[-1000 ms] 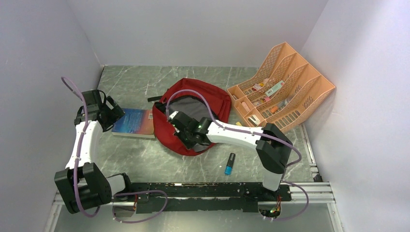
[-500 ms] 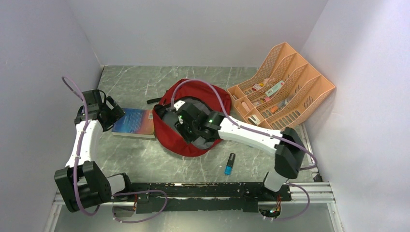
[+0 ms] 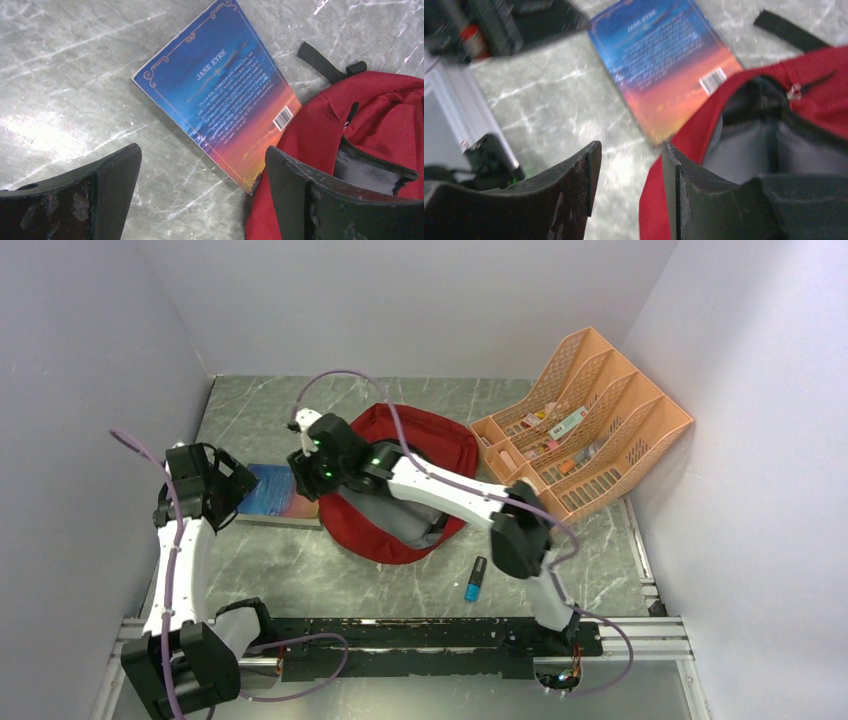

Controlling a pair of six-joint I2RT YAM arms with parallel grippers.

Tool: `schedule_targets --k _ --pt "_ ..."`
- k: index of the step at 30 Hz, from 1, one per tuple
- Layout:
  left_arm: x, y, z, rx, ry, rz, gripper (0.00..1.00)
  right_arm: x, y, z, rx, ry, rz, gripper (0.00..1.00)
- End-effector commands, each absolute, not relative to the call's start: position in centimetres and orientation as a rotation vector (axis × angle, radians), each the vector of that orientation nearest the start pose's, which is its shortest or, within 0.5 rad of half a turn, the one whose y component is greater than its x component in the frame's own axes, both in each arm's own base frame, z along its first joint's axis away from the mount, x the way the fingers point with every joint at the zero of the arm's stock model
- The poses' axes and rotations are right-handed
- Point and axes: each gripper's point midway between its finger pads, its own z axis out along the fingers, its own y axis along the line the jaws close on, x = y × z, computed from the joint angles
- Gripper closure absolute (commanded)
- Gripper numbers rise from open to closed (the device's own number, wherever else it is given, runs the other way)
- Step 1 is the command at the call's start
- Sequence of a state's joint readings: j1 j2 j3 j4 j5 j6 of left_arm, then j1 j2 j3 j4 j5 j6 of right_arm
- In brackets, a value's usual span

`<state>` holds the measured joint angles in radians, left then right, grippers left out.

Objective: Pack the student bag
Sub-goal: Adjust the student bag at the center of the board.

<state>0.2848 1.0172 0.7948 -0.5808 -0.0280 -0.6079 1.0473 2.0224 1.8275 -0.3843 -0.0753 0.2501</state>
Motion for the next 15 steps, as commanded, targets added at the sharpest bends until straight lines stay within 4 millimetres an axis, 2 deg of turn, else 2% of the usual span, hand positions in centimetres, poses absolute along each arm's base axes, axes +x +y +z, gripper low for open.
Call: schedule_targets --k 1,2,4,8,15 --pt "26.0 5.1 12.9 -1.135 2.140 -0.180 0.03 29.4 54.3 16.3 -1.007 2.058 0.763 0.48" --pt "25.6 5.0 12.6 -1.154 2.152 -0.180 0.03 30.1 55.2 14.4 -1.018 2.080 0.748 0.48" --pt "25.1 4.8 12.0 -1.177 2.165 -0.180 0.04 31.5 56.6 13.9 -1.007 2.059 0.754 0.49" --pt "24.4 4.4 10.8 -1.230 2.162 -0.192 0.05 33.9 57.8 11.1 -0.941 2.053 0.772 0.50" --pt "24.2 4.2 9.9 -1.266 2.175 -0.202 0.05 37.5 57.3 7.4 -0.815 2.093 0.776 0.51"
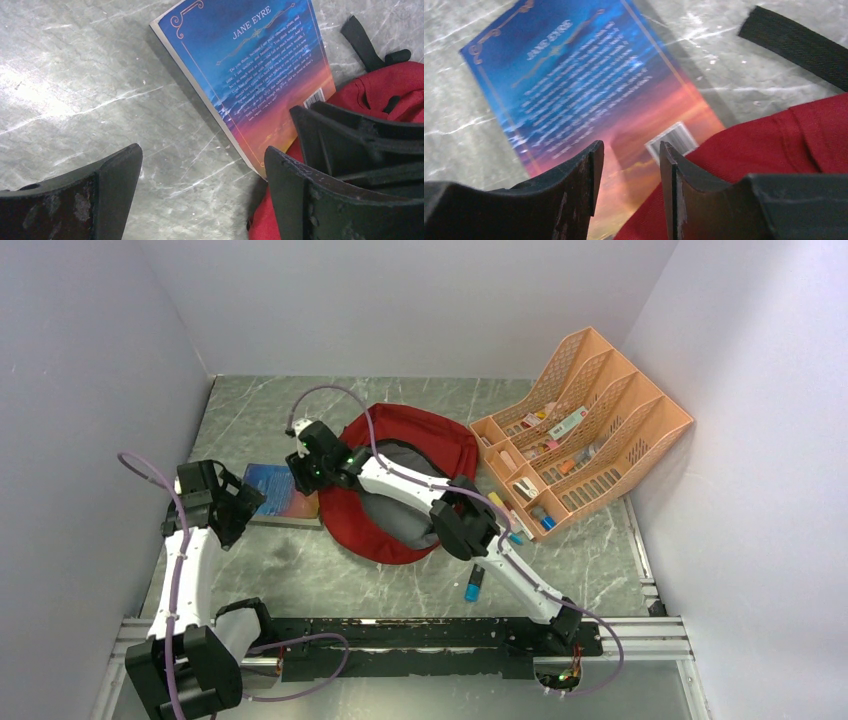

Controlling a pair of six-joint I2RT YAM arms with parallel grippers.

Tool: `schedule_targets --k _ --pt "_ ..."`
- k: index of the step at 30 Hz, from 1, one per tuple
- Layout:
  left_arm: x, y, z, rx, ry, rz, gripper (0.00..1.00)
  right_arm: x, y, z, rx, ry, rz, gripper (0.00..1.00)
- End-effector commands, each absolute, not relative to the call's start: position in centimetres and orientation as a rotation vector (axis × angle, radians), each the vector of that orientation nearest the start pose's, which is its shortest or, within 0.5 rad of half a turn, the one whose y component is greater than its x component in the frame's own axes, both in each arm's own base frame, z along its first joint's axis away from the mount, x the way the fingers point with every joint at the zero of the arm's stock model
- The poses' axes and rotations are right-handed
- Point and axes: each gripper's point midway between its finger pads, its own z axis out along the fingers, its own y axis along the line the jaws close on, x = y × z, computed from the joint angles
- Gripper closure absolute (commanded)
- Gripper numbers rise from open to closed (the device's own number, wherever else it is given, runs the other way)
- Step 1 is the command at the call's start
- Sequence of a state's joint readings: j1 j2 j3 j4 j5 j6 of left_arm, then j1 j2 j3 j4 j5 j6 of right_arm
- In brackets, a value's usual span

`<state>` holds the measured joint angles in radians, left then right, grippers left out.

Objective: Pack the student bag
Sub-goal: Adjust the student bag at the center of the board, then adjust the book at the center of the board.

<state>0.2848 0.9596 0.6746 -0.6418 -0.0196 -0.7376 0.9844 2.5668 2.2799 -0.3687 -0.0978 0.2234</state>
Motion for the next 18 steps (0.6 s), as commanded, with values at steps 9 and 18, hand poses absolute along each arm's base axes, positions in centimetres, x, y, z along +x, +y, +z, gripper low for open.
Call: schedule_targets --k 9,18 --pt "24.2 3.9 9.0 -1.270 2.201 -0.218 0.05 41.3 52.9 3.4 -0.667 2.232 0.631 0.50" --pt "24.6 3.2 8.1 -1.261 2.221 -0.269 0.05 41.7 52.2 1.2 -0.718 2.269 0.669 0.47"
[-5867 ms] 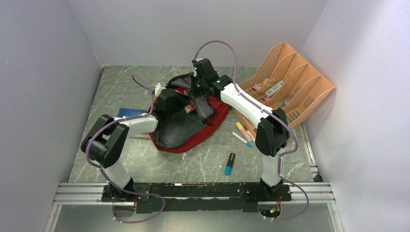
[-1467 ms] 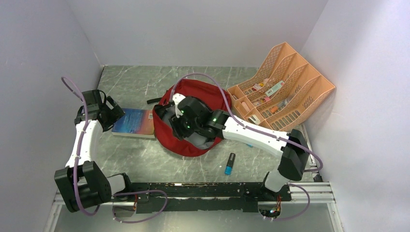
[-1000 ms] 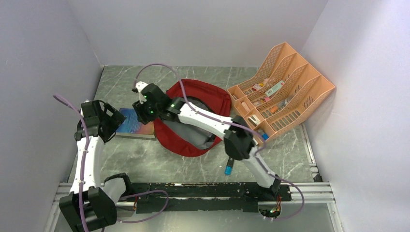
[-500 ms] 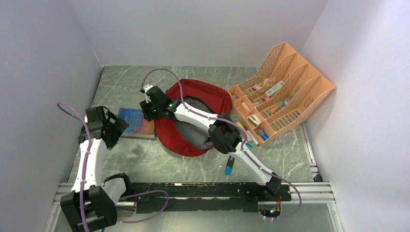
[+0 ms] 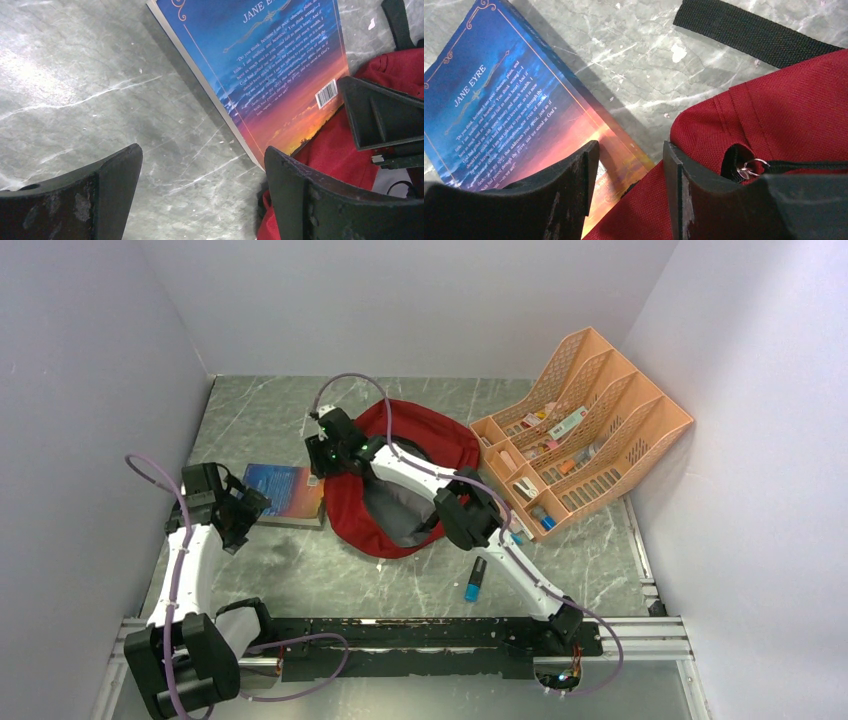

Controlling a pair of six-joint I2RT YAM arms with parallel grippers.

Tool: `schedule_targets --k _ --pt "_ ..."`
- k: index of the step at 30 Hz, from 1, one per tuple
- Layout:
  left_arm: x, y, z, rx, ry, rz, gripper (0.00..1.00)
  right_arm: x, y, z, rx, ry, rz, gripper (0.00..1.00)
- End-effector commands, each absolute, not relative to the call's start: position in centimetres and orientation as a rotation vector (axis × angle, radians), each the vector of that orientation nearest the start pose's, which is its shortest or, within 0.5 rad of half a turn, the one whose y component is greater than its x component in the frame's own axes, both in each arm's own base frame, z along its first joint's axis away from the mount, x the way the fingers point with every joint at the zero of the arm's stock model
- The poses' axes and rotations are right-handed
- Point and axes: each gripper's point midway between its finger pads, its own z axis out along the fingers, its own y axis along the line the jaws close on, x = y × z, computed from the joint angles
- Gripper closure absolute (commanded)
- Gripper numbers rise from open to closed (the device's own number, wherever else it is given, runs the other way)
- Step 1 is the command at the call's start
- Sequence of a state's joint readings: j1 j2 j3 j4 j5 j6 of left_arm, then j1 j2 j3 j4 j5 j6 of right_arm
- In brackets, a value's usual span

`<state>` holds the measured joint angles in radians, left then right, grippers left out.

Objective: Pack the student bag
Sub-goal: Adjust the book at the center of the board.

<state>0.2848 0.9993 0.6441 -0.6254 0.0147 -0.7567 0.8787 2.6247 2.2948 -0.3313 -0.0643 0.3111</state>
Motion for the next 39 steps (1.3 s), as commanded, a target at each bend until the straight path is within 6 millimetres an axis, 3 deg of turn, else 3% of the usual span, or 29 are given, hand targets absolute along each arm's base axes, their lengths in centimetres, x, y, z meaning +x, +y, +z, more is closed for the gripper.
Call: schedule_targets --k 1,5,10,15,20,29,32,39 --pt "24.7 3.1 8.0 -1.258 2.226 -0.277 0.05 41.3 52.5 1.1 -0.749 2.265 0.703 0.46" --pt "24.9 2.9 7.6 -1.251 2.241 -0.288 0.05 39.2 53.7 1.0 -0.892 2.245 0.832 0.46" --pt "25.2 3.3 7.0 -1.267 2.237 -0.267 0.05 35.3 54.1 1.2 -1.091 2.204 1.012 0.57" --pt "26.0 3.4 5.6 -1.293 2.249 -0.276 0.05 32.1 53.1 0.6 -1.247 2.219 1.022 0.59" --pt "25.9 3.5 3.9 -1.313 2.298 -0.253 0.05 29.8 51.7 0.8 -1.294 2.231 1.020 0.59" --pt "26.5 4.5 3.6 -1.298 2.298 -0.192 0.05 24.2 51.1 2.2 -1.491 2.196 1.054 0.57" --pt "26.9 5.3 3.8 -1.287 2.314 -0.145 0.06 24.4 50.8 3.3 -1.451 2.182 1.000 0.55" --pt "26.3 6.4 3.8 -1.302 2.320 -0.060 0.08 30.3 50.5 10.0 -1.068 2.081 0.787 0.48"
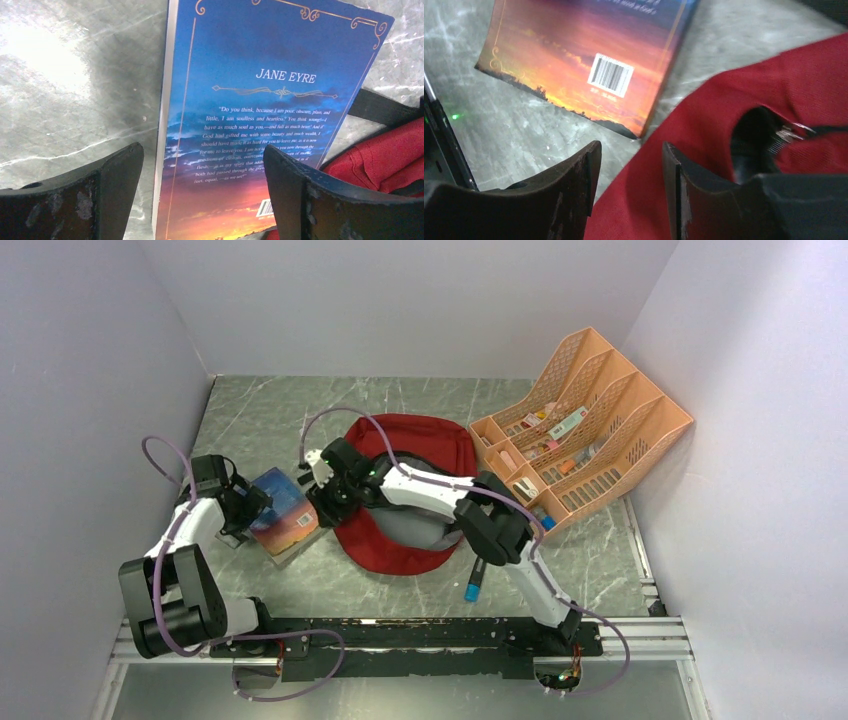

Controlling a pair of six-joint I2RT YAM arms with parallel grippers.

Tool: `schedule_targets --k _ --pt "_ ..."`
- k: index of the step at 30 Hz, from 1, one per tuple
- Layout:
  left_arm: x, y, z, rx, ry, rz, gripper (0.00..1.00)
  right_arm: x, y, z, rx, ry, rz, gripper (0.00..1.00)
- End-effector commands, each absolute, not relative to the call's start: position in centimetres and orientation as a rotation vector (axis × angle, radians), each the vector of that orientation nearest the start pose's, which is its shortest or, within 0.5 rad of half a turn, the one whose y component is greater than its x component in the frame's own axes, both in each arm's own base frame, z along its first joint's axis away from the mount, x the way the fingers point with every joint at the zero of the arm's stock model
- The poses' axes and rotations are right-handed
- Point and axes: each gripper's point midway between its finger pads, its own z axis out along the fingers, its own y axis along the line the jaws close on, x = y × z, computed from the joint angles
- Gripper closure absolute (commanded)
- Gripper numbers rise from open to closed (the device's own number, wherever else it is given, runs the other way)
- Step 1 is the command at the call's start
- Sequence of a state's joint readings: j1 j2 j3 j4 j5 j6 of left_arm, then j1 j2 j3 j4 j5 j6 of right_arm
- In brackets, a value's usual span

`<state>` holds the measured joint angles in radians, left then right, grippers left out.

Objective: Pack the student bag
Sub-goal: Adjust the book at the center of the board.

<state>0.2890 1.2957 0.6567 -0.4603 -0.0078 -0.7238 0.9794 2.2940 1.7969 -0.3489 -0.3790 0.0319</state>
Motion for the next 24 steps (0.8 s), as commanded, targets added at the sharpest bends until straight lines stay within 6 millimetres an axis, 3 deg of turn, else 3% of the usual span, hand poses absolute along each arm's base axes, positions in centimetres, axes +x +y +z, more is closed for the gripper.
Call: schedule_targets --k 1,6,9,16,24 --pt "26.2 6.4 3.7 -1.307 2.321 -0.060 0.08 31.0 50.6 11.1 -1.020 2.063 0.788 0.48" --pt "26.0 6.0 3.1 -1.317 2.324 -0.081 0.10 32.6 52.3 14.0 -0.847 2.046 0.899 0.47" --pt "25.9 5.8 2.5 -1.324 2.340 -0.090 0.12 32.9 53.6 13.4 -0.782 2.108 0.971 0.46" --pt "25.4 5.4 0.9 -1.346 2.389 -0.101 0.18 33.2 56.2 10.1 -0.684 2.216 1.091 0.44" --pt "24.5 5.0 -0.6 -1.402 2.424 -0.129 0.31 33.3 56.3 5.5 -0.633 2.325 1.065 0.41"
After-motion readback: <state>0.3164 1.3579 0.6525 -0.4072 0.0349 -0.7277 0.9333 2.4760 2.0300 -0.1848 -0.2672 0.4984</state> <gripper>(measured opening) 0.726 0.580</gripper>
